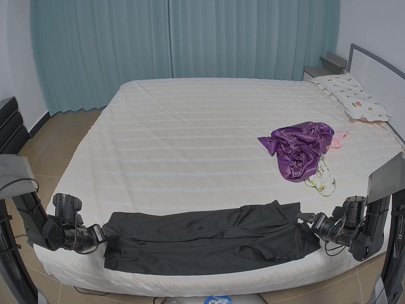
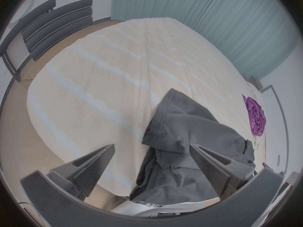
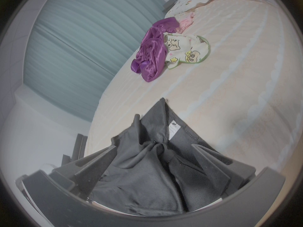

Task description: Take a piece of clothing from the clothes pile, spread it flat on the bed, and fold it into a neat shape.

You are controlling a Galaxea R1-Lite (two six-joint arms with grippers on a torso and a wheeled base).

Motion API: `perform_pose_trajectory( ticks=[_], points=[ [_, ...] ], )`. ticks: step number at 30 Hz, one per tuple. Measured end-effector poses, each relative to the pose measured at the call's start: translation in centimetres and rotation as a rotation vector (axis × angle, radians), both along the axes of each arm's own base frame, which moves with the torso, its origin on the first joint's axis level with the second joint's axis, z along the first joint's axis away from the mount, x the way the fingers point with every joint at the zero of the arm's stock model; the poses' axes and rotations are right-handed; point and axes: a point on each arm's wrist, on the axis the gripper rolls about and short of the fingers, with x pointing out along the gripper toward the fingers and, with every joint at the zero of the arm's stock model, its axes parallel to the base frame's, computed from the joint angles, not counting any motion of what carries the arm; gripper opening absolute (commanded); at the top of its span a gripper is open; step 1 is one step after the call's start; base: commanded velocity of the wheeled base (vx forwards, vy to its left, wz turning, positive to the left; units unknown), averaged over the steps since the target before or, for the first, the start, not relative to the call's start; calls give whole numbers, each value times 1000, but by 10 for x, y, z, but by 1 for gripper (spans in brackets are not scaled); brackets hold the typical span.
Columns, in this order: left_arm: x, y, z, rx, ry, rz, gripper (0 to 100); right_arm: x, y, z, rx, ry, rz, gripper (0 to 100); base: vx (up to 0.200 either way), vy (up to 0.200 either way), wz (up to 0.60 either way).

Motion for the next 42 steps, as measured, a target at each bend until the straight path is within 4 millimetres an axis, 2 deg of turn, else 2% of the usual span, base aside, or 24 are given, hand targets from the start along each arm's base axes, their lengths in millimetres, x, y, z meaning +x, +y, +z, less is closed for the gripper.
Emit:
perform_pose_trajectory(
  ticks=[5, 15, 27, 28, 42],
  points=[
    [9, -1, 8, -80, -6, 98, 100, -1, 0, 5, 28, -4, -18, 100, 0, 0, 0],
    [14, -14, 3, -185, 41, 84, 100, -8, 0, 6, 60, 26, -37, 100, 0, 0, 0],
    [14, -20, -4, -146, 56, 88, 100, -11, 1, 5, 60, 41, -36, 100, 0, 0, 0],
    [14, -21, -5, -135, 54, 92, 0, -11, 1, 5, 60, 41, -35, 100, 0, 0, 0],
    [25, -28, -15, -49, -27, 183, 0, -15, 3, 6, 57, 50, -26, 100, 0, 0, 0]
  ],
)
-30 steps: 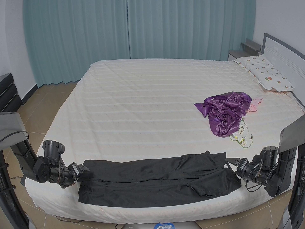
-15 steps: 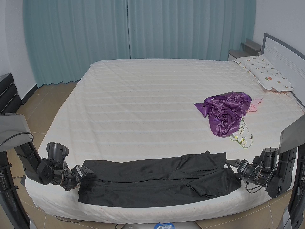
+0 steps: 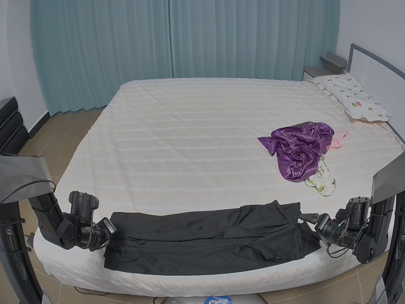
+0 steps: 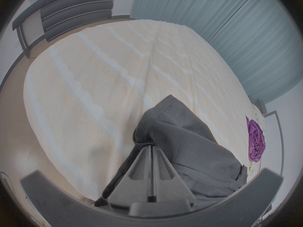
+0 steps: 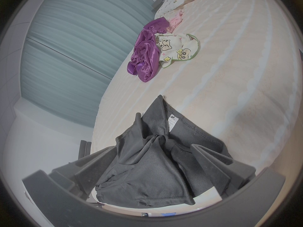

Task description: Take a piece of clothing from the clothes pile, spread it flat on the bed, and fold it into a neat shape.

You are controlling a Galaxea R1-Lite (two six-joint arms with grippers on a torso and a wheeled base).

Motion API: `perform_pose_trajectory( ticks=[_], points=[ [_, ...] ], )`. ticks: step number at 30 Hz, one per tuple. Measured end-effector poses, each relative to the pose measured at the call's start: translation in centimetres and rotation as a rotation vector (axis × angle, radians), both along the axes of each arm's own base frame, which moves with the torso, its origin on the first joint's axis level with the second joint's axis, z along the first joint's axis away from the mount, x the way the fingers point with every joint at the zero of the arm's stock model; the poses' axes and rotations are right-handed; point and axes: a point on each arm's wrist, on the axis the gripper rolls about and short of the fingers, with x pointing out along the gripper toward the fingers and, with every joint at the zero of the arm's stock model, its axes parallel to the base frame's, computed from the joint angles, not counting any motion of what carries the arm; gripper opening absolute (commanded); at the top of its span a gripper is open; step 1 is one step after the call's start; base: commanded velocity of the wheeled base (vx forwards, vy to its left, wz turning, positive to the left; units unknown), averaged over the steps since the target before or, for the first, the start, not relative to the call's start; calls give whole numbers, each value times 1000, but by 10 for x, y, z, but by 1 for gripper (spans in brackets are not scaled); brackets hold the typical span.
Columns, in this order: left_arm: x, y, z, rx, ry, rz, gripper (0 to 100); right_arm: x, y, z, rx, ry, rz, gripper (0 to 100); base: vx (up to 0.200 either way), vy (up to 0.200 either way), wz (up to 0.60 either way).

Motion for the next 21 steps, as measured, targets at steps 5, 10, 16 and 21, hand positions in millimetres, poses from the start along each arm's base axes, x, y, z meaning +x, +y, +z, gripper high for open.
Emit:
perform_pose_trajectory(
  ticks=[5, 10, 16, 21],
  points=[
    [0, 0, 5, 3, -28, 11, 0, -1, 8, 2, -8, -8, 23, 100, 0, 0, 0],
    [0, -1, 17, -16, -72, 28, 0, 3, 16, 6, -11, -43, 58, 100, 0, 0, 0],
    [0, -5, 25, -30, -103, 27, 0, 17, 27, 8, -55, -110, 122, 100, 0, 0, 0],
    [2, -7, 30, -54, -124, 42, 0, 27, 32, 2, -91, -68, 160, 100, 0, 0, 0]
  ],
)
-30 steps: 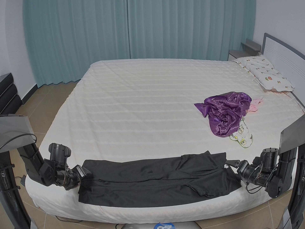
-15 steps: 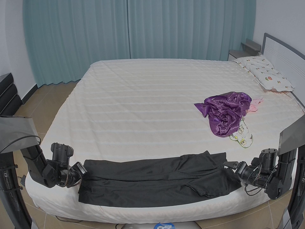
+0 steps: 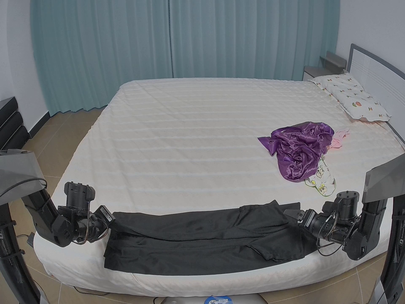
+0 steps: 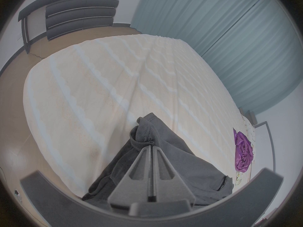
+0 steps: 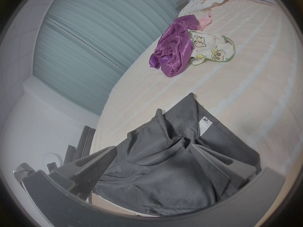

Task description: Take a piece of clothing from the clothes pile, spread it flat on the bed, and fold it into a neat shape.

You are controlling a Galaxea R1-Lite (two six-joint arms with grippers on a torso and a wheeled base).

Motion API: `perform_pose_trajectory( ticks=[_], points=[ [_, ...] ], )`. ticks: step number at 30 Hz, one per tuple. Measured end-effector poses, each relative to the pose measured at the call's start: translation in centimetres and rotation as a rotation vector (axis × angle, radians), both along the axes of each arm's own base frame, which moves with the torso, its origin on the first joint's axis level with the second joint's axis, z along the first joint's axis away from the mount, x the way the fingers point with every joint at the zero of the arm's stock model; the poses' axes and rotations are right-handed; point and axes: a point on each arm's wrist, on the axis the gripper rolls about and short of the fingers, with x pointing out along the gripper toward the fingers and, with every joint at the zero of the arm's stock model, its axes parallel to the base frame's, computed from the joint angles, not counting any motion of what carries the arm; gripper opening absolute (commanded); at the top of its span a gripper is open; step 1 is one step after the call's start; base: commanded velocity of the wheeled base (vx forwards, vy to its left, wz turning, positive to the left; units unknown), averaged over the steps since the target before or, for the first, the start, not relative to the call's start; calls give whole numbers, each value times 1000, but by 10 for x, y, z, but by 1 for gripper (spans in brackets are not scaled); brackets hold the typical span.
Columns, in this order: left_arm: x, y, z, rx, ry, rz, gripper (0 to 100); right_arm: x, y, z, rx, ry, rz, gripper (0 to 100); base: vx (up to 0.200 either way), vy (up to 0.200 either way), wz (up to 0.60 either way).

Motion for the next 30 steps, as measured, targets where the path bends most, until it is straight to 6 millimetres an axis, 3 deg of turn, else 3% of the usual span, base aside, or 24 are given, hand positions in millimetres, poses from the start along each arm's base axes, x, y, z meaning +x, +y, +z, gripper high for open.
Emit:
perform_pose_trajectory(
  ticks=[11, 22, 30],
  points=[
    [1, -1, 9, -22, -32, 8, 0, 39, 13, 1, -86, -10, 76, 100, 0, 0, 0],
    [2, -2, 10, -23, -40, 8, 0, 50, 16, 11, -125, -28, 101, 100, 0, 0, 0],
    [2, -1, 10, -24, -42, 10, 0, 59, 27, -4, -169, 5, 150, 100, 0, 0, 0]
  ],
)
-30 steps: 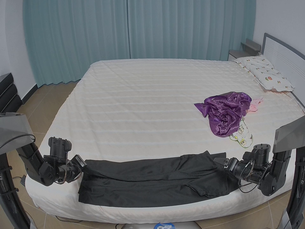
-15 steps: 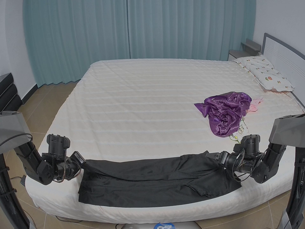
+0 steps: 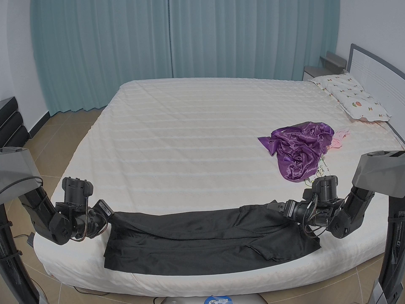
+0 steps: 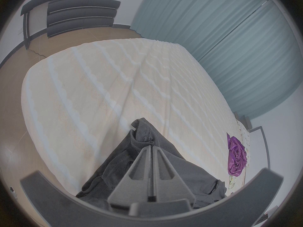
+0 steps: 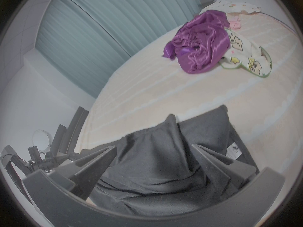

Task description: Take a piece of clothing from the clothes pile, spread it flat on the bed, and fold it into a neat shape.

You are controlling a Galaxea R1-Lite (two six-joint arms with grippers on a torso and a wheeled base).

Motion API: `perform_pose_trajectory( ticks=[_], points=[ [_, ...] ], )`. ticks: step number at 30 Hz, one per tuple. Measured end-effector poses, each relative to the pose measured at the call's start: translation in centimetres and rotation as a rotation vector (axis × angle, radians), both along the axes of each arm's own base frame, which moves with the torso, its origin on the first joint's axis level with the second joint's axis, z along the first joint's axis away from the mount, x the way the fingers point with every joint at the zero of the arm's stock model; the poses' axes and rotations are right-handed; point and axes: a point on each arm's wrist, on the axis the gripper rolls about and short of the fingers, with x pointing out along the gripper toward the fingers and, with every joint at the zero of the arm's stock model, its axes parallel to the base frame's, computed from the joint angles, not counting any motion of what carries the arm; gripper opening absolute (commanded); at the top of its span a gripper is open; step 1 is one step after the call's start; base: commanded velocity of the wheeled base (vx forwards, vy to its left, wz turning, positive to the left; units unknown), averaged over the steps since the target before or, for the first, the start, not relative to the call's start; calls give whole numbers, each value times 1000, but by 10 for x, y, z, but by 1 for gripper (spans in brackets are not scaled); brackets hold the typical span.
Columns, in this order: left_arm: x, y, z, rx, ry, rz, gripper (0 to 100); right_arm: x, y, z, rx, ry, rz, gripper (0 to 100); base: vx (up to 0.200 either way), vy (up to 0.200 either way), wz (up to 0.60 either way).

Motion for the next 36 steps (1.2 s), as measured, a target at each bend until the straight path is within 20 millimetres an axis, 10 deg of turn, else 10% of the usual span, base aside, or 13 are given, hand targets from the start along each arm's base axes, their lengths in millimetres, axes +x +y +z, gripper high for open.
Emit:
perform_pose_trajectory(
  ticks=[4, 5, 19, 36],
  points=[
    [0, 0, 0, 1, 0, 0, 0, 2, 3, -5, -21, 9, 20, 100, 0, 0, 0],
    [0, 0, 0, 1, 0, 1, 0, 2, 3, -6, -24, 13, 23, 0, 0, 0, 0],
    [1, 0, 1, 12, -3, -4, 0, -3, -1, -7, -44, 32, 30, 0, 0, 0, 0],
    [23, 2, 18, 43, -92, -19, 0, 6, -17, 41, 75, -158, -58, 0, 0, 0, 0]
  ],
)
